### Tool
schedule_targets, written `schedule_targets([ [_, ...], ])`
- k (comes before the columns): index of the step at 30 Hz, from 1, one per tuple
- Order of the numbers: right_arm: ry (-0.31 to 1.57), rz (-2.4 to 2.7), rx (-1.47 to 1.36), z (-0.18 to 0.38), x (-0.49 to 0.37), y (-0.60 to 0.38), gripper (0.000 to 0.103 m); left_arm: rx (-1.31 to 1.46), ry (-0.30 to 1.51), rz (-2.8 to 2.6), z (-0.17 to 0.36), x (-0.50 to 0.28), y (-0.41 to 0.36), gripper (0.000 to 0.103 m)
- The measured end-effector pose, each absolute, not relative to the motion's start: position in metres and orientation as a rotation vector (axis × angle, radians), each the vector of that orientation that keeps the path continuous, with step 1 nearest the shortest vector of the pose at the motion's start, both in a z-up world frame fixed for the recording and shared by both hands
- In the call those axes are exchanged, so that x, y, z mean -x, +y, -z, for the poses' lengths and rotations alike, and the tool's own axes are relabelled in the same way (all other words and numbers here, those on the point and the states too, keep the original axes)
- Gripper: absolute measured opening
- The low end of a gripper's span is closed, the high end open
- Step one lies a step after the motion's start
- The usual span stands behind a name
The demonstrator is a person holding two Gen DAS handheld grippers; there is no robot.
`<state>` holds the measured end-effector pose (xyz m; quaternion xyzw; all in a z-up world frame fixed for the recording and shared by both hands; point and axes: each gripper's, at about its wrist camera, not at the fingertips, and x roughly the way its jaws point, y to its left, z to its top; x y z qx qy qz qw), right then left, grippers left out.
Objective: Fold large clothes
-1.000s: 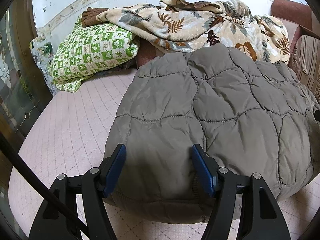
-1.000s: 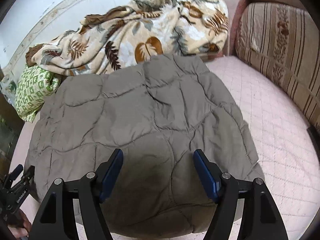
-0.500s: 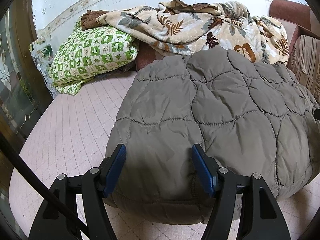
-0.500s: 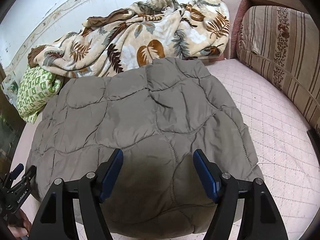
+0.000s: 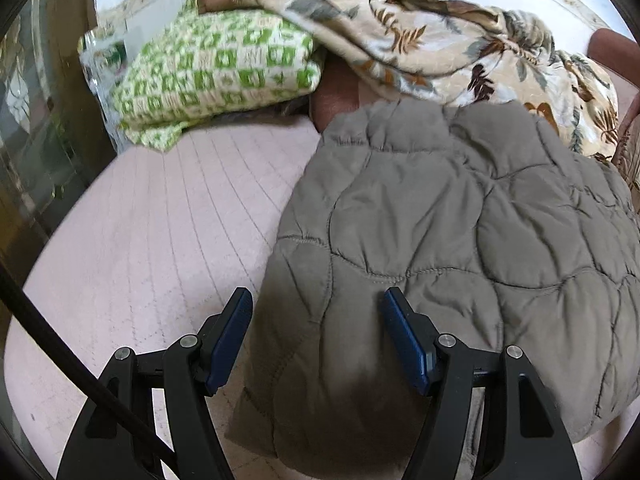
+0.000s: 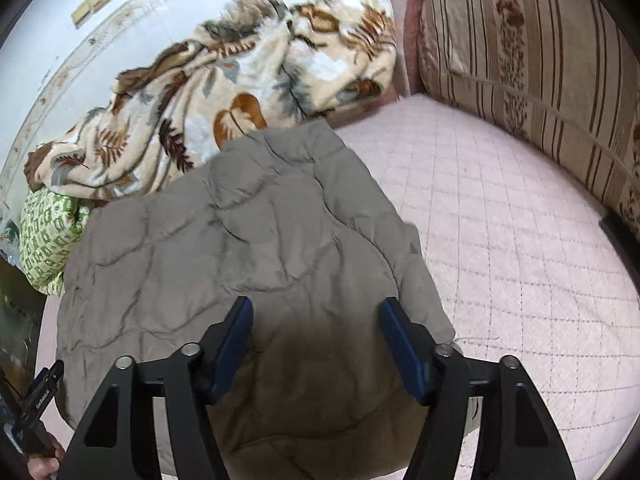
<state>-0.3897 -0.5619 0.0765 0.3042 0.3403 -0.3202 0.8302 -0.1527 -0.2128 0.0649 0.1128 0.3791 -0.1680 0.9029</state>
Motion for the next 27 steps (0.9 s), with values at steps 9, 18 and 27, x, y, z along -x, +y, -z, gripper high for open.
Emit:
schedule_targets([
  [9, 0.774, 0.687, -0.627, -0.066, 0.386, -0.559, 0.069, -0.214, 0.752, 0.343, -0.073, 0.153, -0.212, 0.069],
  [18, 0.673, 0.698, -0.614, -0.086, 0.394, -0.558, 0.069, -0.219, 0.774, 0.356, -0.072, 0.151, -0.214, 0.069],
  [27, 0.707, 0.650, -0.742, -0.075, 0.402, -0.572, 0.069, -0.172, 0.776, 0.372, -0.082, 0.150, -0.202, 0.069],
])
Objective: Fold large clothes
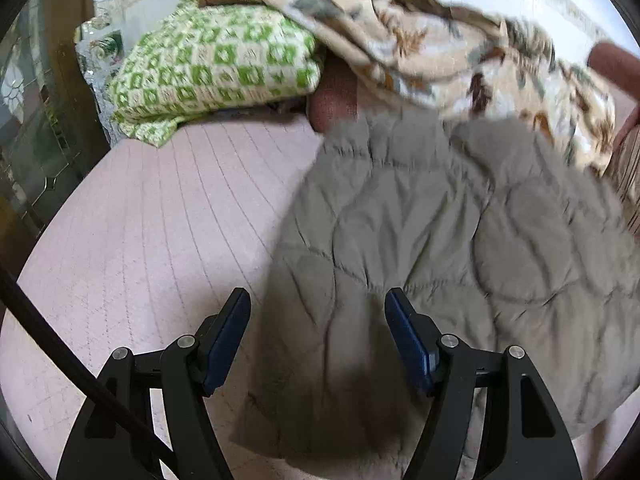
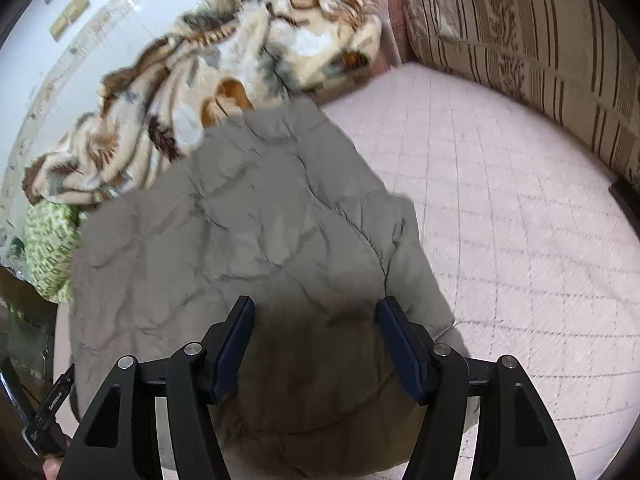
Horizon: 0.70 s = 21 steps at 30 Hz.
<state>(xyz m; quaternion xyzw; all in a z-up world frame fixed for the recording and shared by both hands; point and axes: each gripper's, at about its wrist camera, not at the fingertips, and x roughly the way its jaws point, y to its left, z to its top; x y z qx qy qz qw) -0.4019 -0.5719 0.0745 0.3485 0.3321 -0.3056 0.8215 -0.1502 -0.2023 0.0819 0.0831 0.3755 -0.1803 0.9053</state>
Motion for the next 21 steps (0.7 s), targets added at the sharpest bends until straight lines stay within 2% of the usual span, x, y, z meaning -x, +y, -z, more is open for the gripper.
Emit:
schedule_targets([
  [4, 0.607, 0.666, -0.690, -0.104, 0.423, -0.566, 0.069, -0.119, 0.749, 0.383, -0.100, 0.151, -0.179, 0.069],
  [7, 0.628, 0.672, -0.678, -0.104, 0.431, -0.566, 0.069, -0.117, 0.776, 0.388, -0.100, 0.150, -0.169, 0.069],
  [9, 0.659, 0.663, -0.702, -0.099, 0.436, -0.567, 0.048, -0.117, 0.806, 0.404, -0.097, 0.150, -0.167, 0.069],
  [10, 0.678, 0.657, -0.712, -0.096, 0.437, -0.567, 0.042, -0.113, 0.823, 0.419, -0.095, 0.152, -0.166, 0.069],
  [17, 0.798, 0.635, -0.800, -0.063, 0.437, -0.574, 0.042, -0.172, 0.957, 0.439, -0.058, 0.153, -0.183, 0.069],
  [21, 0.761, 0.613, -0.842, -0.065, 0.444, -0.580, 0.042, -0.095, 0.940, 0.426, -0.074, 0.157, -0.166, 0.069],
])
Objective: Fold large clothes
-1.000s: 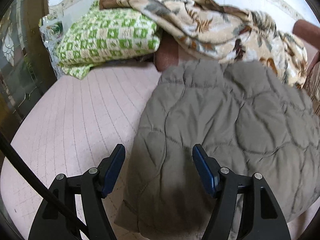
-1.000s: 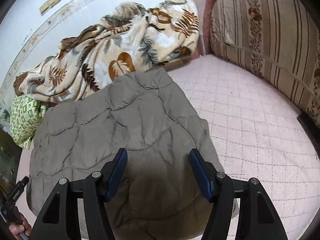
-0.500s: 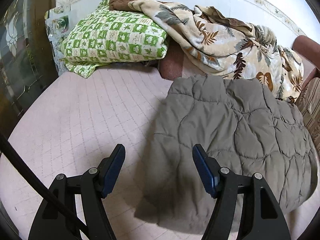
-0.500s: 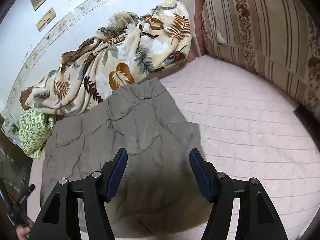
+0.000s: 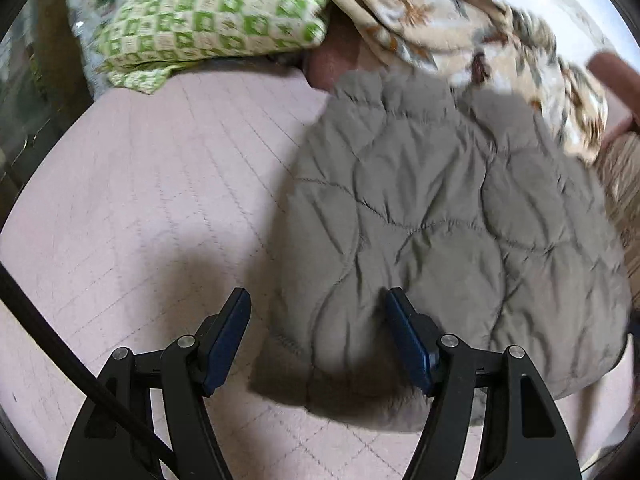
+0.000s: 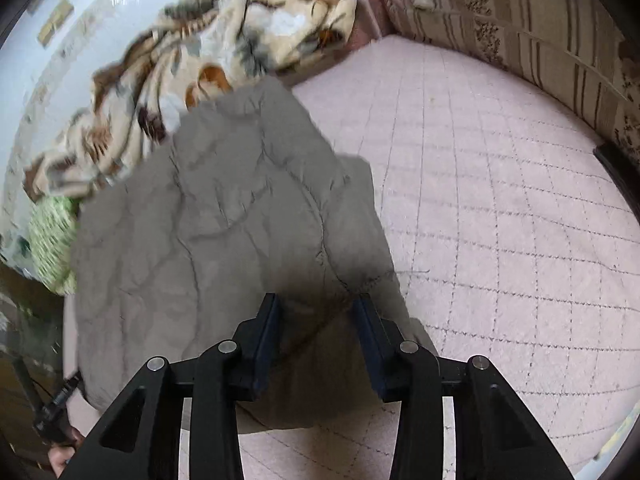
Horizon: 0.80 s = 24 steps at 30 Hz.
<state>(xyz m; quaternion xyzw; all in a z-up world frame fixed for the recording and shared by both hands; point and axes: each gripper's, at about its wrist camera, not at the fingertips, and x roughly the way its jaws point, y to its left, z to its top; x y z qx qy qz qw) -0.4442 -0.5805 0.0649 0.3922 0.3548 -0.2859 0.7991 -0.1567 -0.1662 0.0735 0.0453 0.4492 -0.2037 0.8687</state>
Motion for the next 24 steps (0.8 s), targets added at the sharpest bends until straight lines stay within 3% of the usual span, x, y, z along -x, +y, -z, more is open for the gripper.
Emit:
schedule_targets([
  [3, 0.659, 0.617, -0.843, -0.087, 0.472, -0.578, 0.044, -0.052, 0.878, 0.427, -0.096, 0.170, -0.141, 0.069],
  [5, 0.610, 0.653, -0.810, -0.098, 0.496, -0.576, 0.054, -0.048, 0.848, 0.418, -0.104, 0.180, -0.126, 0.069],
  [7, 0.597, 0.694, -0.802, -0.100, 0.515, -0.577, 0.056, -0.034, 0.861, 0.397, -0.101, 0.187, -0.110, 0.076],
  [17, 0.540, 0.581, -1.267, -0.042, 0.566, -0.589, 0.063, 0.122, 1.083, 0.409, -0.065, 0.172, -0.095, 0.076],
  [24, 0.554, 0.564, -1.308, -0.032, 0.551, -0.585, 0.074, 0.174, 1.116, 0.477, -0.064, 0.176, -0.092, 0.079],
])
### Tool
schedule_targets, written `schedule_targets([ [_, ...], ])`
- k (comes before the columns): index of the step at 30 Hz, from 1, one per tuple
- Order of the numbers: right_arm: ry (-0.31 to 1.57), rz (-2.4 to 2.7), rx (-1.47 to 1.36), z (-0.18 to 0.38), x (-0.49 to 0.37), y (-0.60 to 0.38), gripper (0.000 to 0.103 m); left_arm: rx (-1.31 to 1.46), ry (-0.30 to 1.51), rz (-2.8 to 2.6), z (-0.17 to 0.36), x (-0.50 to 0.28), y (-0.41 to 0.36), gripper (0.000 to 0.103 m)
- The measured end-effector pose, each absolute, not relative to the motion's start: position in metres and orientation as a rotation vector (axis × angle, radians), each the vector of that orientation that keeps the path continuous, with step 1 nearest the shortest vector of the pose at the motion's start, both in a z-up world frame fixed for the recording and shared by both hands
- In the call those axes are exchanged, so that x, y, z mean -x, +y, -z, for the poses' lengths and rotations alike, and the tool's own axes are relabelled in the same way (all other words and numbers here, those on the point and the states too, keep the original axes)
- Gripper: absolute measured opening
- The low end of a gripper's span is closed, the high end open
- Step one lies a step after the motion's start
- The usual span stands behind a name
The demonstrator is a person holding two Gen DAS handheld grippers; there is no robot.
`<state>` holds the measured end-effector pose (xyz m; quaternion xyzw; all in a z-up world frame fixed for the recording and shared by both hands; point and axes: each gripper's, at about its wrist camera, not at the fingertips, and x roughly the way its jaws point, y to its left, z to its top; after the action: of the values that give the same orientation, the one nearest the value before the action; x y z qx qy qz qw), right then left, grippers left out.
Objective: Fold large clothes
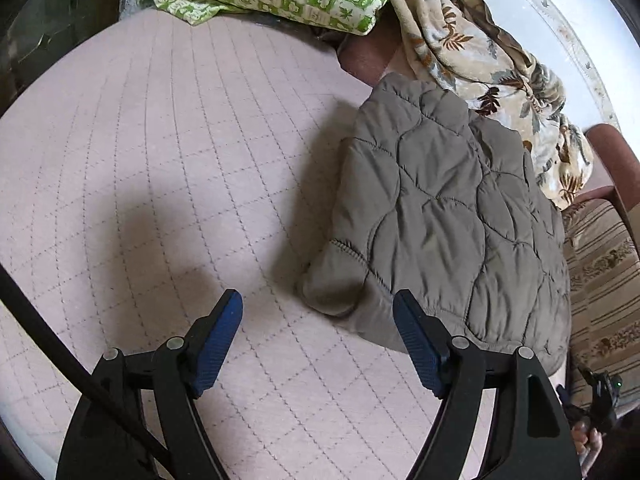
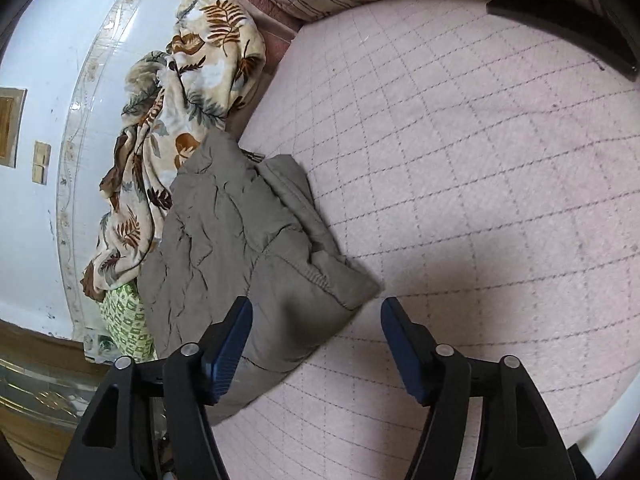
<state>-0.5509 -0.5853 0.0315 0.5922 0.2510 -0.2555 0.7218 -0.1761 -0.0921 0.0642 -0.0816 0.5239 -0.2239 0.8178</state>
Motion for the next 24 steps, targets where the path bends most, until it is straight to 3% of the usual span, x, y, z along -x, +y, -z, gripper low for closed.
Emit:
schedule_targets([
  [24, 0.522, 0.522, -1.427, -0.005, 0.527, -0.578, 0.080, 0.549, 1.238, 0.511, -0.016, 0.166, -0.111, 0.080],
])
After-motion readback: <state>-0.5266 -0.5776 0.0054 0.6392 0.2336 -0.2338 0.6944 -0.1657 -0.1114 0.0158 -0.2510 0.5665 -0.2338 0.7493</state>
